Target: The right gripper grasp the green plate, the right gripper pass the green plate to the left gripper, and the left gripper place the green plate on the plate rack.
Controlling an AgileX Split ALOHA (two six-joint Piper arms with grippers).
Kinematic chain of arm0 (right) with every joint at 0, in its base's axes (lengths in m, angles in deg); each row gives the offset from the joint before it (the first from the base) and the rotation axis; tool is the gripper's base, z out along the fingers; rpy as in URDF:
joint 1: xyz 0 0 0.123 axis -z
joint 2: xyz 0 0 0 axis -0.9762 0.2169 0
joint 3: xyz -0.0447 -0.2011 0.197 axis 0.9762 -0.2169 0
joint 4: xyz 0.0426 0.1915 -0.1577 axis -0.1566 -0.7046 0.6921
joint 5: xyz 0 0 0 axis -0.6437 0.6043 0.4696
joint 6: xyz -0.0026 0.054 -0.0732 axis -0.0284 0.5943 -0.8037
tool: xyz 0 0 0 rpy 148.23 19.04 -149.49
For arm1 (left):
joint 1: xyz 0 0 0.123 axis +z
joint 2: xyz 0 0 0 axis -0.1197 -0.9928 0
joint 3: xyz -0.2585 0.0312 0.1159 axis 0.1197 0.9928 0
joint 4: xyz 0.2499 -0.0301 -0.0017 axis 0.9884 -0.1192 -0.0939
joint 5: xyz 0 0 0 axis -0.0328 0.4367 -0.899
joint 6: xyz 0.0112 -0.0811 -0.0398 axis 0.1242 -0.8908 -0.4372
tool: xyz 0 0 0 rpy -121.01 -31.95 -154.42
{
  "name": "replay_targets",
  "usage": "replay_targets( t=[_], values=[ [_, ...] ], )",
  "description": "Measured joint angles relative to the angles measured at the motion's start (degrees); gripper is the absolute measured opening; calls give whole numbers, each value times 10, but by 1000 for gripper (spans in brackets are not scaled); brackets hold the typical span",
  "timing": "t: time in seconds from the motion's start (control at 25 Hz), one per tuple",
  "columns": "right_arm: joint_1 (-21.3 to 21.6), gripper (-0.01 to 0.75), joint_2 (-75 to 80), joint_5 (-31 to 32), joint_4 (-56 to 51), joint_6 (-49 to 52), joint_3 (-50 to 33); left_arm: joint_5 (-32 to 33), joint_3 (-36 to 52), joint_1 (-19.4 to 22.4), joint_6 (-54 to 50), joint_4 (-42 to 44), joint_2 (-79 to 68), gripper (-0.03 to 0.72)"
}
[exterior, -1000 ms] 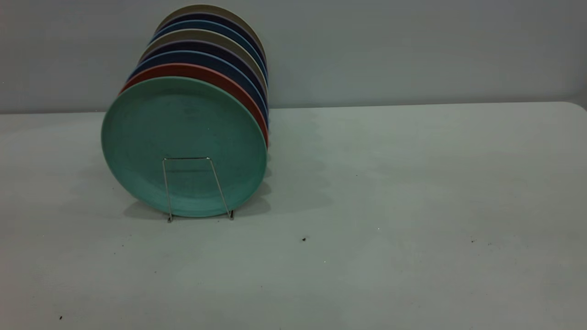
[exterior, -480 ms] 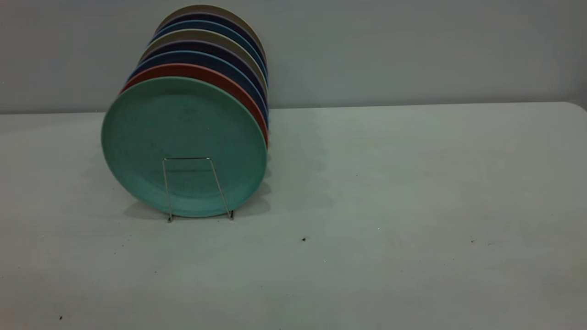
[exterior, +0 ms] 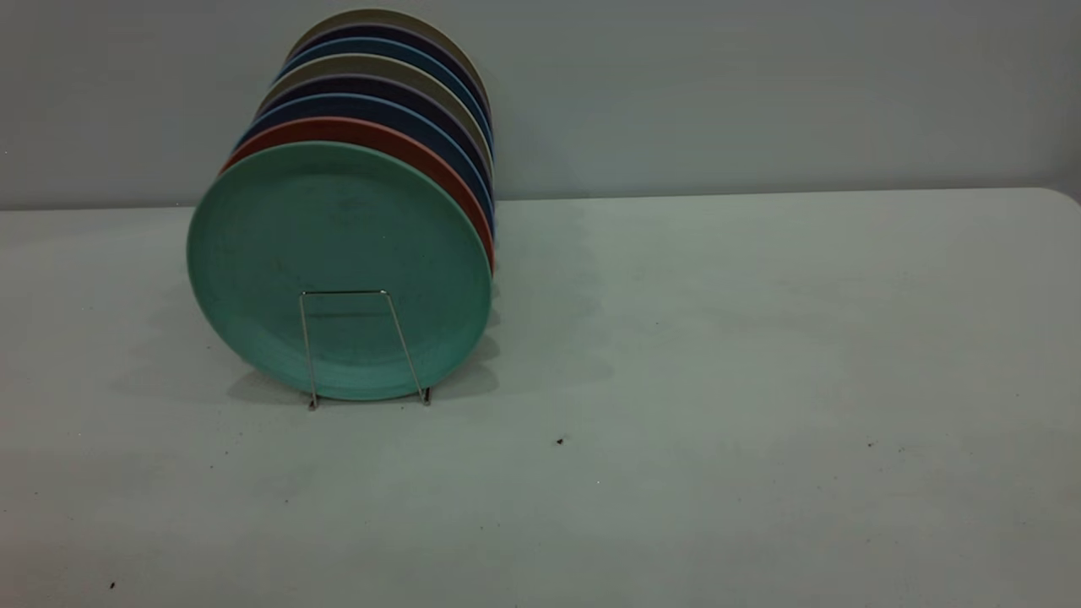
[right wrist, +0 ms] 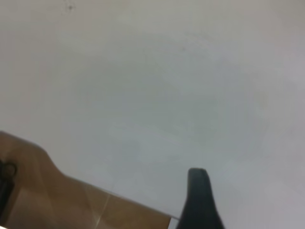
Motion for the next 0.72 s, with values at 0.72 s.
replay_targets(
  t=[0.72],
  values=[
    [0, 573, -40, 0, -9, 1, 0, -13, 57, -15, -37, 0, 35, 427]
  ],
)
